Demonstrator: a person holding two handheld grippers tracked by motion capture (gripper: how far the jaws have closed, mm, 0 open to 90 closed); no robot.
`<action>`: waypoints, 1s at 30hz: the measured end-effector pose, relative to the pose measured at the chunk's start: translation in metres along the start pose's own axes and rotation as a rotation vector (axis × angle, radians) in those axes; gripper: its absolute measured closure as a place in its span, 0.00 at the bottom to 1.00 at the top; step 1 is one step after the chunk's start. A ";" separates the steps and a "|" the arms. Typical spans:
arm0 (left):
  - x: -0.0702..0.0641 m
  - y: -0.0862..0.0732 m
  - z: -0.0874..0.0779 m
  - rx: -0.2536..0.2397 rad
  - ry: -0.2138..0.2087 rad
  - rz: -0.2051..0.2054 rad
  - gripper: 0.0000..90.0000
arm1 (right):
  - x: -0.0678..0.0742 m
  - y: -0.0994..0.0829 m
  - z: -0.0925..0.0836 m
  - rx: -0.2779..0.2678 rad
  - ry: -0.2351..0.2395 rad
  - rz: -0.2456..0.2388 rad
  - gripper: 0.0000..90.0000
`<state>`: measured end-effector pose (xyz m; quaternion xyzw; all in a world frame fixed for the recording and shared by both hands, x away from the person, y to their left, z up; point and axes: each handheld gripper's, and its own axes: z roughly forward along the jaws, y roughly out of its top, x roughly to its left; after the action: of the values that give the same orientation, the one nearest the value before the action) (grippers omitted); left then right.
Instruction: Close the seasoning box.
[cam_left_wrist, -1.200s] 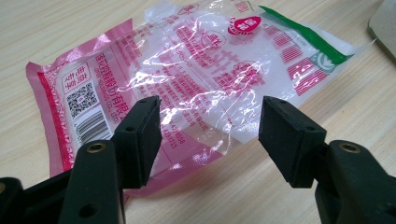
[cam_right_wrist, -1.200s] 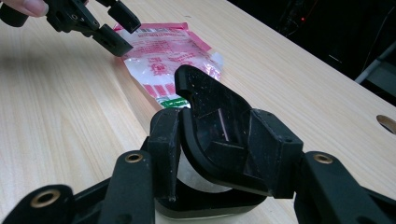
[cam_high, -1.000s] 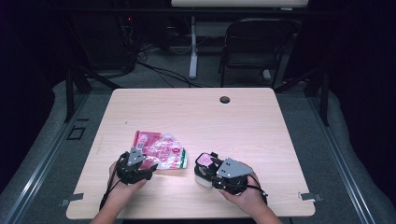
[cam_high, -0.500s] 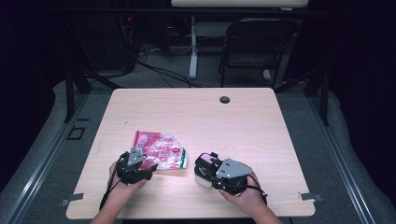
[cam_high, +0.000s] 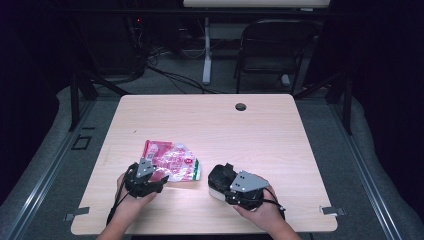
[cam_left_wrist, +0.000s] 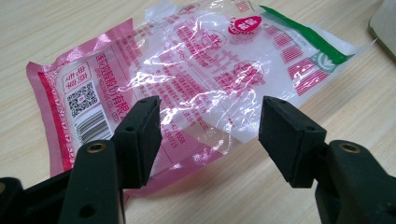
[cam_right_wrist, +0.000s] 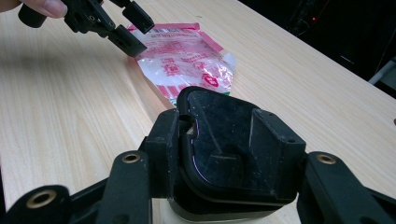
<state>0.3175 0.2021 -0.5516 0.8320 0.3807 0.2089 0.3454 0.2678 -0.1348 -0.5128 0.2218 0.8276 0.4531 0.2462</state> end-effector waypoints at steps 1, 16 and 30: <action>0.000 0.000 0.000 0.000 0.000 0.000 0.43 | 0.000 0.000 0.000 -0.002 -0.002 0.000 0.59; 0.000 0.000 0.000 0.000 0.001 0.001 0.43 | 0.001 0.001 -0.001 -0.014 0.007 0.012 0.57; 0.000 0.000 0.000 0.000 0.003 -0.001 0.43 | -0.004 -0.001 -0.001 -0.020 -0.007 0.035 0.56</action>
<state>0.3175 0.2024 -0.5518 0.8314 0.3817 0.2100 0.3450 0.2701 -0.1385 -0.5120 0.2355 0.8182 0.4648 0.2432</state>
